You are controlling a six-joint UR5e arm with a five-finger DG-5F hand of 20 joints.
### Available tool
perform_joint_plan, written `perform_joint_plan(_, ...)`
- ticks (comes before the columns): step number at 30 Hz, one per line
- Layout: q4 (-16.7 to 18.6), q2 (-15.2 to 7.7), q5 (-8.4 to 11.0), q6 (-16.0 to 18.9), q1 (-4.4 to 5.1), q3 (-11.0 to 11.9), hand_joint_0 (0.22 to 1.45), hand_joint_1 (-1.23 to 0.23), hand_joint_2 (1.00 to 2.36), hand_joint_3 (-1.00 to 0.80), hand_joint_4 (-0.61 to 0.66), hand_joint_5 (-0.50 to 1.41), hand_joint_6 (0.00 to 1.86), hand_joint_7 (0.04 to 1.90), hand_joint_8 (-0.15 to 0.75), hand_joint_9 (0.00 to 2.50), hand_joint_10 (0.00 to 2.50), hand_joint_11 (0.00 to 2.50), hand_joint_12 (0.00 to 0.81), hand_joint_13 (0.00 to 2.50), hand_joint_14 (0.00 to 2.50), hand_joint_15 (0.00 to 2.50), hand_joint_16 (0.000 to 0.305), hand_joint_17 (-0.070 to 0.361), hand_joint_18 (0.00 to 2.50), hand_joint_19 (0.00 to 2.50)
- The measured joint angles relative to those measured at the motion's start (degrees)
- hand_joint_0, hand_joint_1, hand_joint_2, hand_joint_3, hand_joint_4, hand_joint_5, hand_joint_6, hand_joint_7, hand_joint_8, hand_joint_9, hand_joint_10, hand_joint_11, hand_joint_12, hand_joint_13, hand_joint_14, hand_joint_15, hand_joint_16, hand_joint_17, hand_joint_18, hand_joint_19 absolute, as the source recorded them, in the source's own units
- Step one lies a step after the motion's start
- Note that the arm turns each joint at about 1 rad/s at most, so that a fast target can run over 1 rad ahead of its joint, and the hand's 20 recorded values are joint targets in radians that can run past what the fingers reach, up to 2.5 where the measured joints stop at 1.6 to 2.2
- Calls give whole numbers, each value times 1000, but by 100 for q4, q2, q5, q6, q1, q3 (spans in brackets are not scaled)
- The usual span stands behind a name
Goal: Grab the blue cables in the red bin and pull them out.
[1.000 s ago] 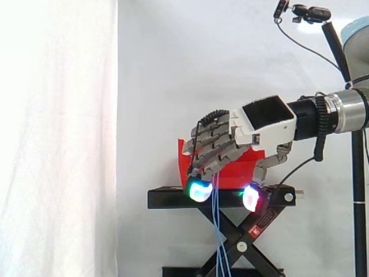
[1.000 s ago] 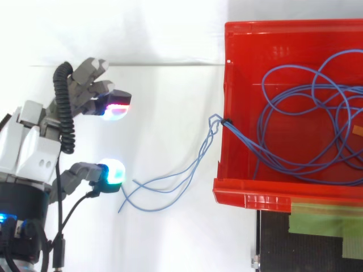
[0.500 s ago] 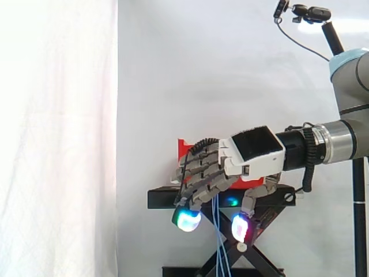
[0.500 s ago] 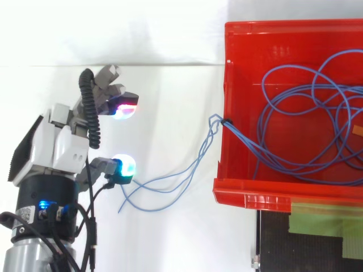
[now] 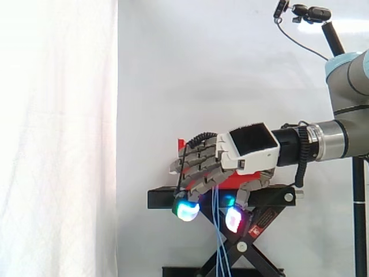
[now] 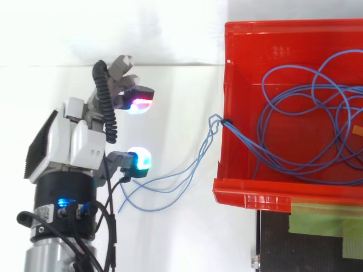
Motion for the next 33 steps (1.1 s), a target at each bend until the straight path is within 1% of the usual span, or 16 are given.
perform_joint_plan(4,41,-1,-18,-130,-75,1,780,-1007,1000,-1000,163,701,11,629,233,598,13,402,321,390,7,188,43,96,291,208)
perform_joint_plan(11,395,-3,-22,-496,-200,-19,781,-1004,1000,-1000,165,695,11,618,232,599,13,395,321,390,7,181,43,96,292,209)
perform_joint_plan(15,462,0,-64,-574,-277,-23,782,-1004,1000,-1000,167,695,11,615,230,600,13,388,320,392,7,185,43,96,293,209)
perform_joint_plan(22,380,-1,-223,-615,-385,-25,778,-1002,1000,-1000,176,695,12,608,231,602,15,399,321,394,7,182,43,96,295,215)
perform_joint_plan(26,246,0,-308,-667,-442,-25,778,-998,1000,-1000,179,698,11,609,235,605,15,396,321,395,7,181,43,96,297,207)
perform_joint_plan(33,24,0,-349,-788,-526,-25,784,-1008,1000,-1000,159,736,9,667,235,617,13,406,321,397,7,179,43,96,300,207)
